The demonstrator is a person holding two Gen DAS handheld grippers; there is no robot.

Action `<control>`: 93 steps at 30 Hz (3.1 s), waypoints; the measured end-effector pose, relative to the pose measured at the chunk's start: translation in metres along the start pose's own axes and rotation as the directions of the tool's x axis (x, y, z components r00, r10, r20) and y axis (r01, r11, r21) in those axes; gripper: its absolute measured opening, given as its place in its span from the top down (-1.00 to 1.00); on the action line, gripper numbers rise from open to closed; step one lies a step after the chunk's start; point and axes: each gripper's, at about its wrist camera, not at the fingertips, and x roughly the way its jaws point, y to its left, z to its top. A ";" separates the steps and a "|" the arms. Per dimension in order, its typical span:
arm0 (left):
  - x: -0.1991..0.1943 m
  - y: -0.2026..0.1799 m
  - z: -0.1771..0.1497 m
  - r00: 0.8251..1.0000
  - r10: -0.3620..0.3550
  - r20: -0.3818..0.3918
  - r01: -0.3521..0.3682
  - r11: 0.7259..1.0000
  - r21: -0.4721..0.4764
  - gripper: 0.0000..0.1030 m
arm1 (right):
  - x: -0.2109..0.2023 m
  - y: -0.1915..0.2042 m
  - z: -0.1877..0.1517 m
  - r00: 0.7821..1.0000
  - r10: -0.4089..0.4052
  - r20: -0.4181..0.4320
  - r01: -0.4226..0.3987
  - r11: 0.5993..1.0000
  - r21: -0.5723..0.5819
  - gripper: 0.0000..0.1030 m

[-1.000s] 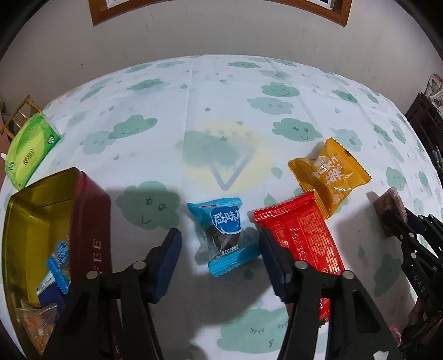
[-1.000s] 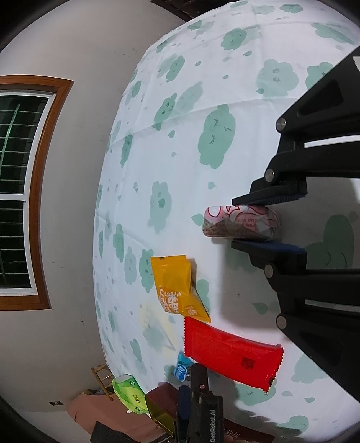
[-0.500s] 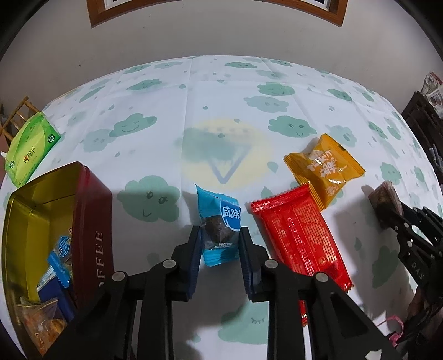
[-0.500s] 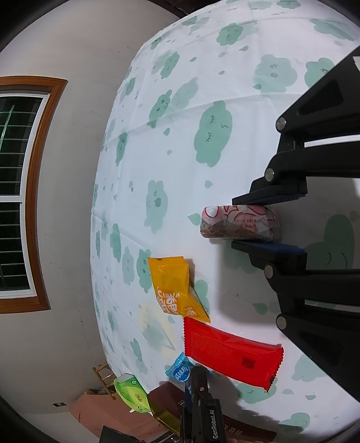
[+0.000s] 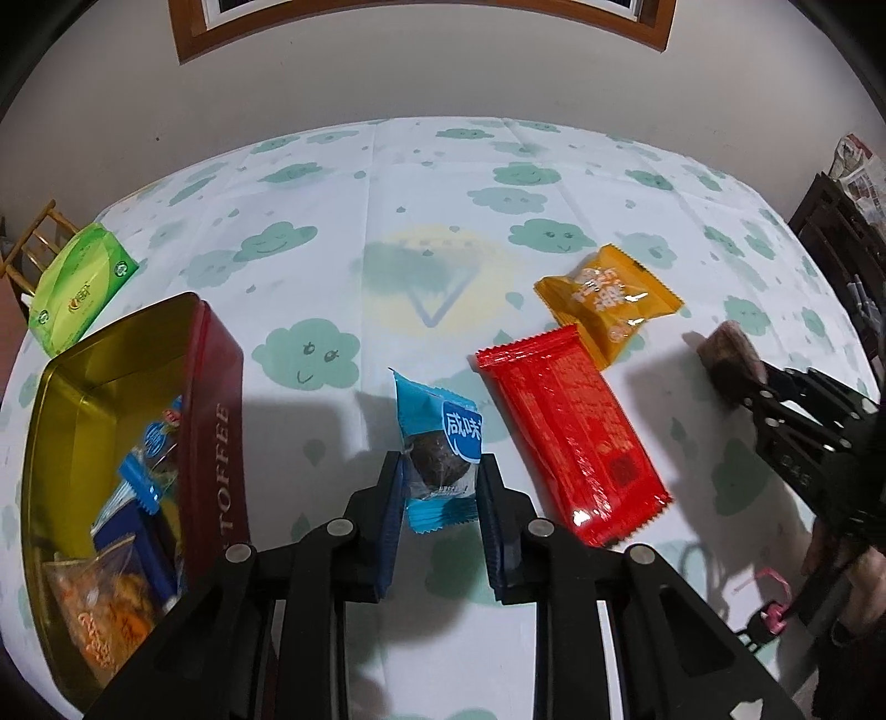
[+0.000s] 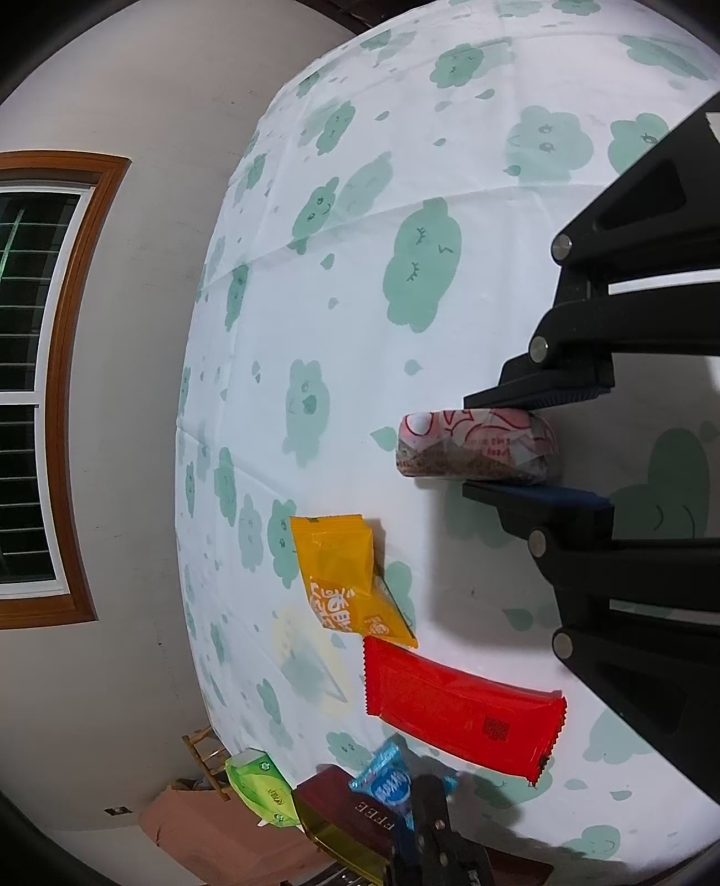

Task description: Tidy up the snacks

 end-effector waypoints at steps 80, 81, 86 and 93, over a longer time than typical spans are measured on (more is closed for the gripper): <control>-0.068 0.171 -0.065 0.963 0.263 -0.062 -0.270 0.949 -0.165 0.14 | 0.001 0.003 0.001 1.000 -0.020 -0.004 0.020 1.000 -0.009 0.51; -0.069 0.171 -0.065 0.963 0.265 -0.058 -0.271 0.949 -0.164 0.14 | 0.001 0.002 0.001 1.000 -0.021 -0.004 0.021 1.000 -0.010 0.51; -0.074 0.170 -0.065 0.965 0.257 -0.047 -0.261 0.950 -0.174 0.05 | 0.000 0.001 0.001 1.000 -0.021 -0.004 0.020 1.000 -0.009 0.51; -0.082 0.165 -0.065 0.966 0.256 -0.024 -0.256 0.951 -0.173 -0.22 | 0.000 0.000 0.001 1.000 -0.018 -0.002 0.018 1.000 -0.007 0.54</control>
